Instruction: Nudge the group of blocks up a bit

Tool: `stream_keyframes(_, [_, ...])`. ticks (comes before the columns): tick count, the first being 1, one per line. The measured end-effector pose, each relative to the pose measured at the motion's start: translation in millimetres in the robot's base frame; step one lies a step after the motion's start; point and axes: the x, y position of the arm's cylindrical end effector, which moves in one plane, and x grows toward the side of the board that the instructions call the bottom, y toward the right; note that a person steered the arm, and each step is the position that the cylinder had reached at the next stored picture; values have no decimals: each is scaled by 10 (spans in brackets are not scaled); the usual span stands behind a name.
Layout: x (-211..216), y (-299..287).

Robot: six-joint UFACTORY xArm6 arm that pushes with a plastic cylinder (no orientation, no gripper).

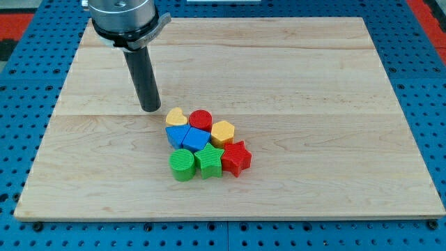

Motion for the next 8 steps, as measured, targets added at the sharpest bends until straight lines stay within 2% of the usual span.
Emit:
stream_keyframes(3, [42,-6])
stream_keyframes(4, [47,-383])
stream_keyframes(5, [374,-535])
stream_keyframes(6, [941,-355])
stream_keyframes(7, [1326,87])
stream_keyframes(8, [1505,129])
